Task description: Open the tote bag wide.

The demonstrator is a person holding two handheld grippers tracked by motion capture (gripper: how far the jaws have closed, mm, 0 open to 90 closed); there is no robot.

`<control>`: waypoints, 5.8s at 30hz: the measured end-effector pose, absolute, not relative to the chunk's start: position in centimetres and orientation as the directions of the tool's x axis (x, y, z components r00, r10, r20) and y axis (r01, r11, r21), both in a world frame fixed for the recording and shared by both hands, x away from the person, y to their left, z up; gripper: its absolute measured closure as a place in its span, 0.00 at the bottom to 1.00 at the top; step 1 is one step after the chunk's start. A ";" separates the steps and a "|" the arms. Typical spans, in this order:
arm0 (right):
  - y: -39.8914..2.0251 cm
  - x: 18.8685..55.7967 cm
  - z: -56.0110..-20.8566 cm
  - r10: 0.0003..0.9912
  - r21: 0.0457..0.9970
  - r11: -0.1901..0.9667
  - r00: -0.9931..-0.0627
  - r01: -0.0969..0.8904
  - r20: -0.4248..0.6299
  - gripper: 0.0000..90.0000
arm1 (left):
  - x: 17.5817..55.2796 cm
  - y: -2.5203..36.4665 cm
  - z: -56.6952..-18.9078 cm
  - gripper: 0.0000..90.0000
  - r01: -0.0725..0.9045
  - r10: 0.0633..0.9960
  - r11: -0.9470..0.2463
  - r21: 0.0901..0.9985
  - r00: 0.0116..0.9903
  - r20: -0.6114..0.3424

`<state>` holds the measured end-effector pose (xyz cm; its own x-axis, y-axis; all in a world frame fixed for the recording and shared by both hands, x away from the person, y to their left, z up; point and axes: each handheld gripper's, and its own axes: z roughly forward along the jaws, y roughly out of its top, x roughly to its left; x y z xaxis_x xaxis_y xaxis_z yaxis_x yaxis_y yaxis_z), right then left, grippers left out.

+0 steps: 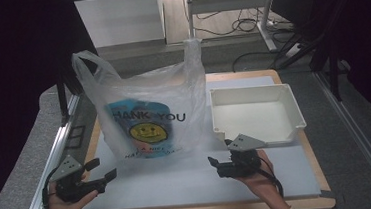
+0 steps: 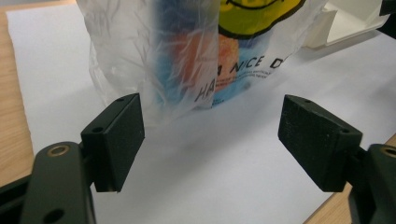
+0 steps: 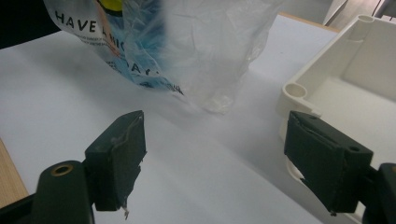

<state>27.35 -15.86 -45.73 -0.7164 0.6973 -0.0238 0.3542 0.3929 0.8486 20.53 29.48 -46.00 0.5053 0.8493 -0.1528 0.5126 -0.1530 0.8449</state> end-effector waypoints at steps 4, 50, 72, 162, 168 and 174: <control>-15.8 27.5 -45.5 0.698 0.851 0.388 -0.716 0.354 -0.020 0.24 | 20.7 29.5 -45.7 0.25 0.509 0.849 -0.149 0.848 0.505 -0.154; -14.0 32.0 -36.8 0.687 0.890 0.342 -0.727 0.301 -0.018 0.24 | 26.7 29.2 -34.0 0.18 0.408 0.860 -0.106 0.907 0.495 -0.122; -13.4 32.8 -35.8 0.692 0.891 0.342 -0.721 0.298 -0.024 0.24 | 28.6 29.0 -33.5 0.59 0.381 0.866 -0.115 0.917 0.491 -0.096; -8.5 39.1 -31.4 0.610 0.928 0.260 -0.790 0.267 0.056 0.99 | 27.2 30.1 -37.6 0.97 0.372 0.814 0.004 0.928 0.538 -0.219; -8.4 37.0 -31.6 0.573 0.935 0.263 -0.818 0.237 0.046 0.99 | 26.3 30.7 -38.2 0.97 0.377 0.812 0.013 0.926 0.537 -0.230; -8.4 35.6 -32.8 0.548 0.932 0.278 -0.835 0.234 0.047 0.99 | 25.9 30.9 -39.2 0.97 0.396 0.810 0.009 0.918 0.535 -0.239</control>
<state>35.59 -8.45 -32.81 -0.8351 0.5481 0.0465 0.2341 0.2775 0.9318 25.91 30.92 -39.20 0.5355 0.8100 -0.2392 0.3959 0.0094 0.9183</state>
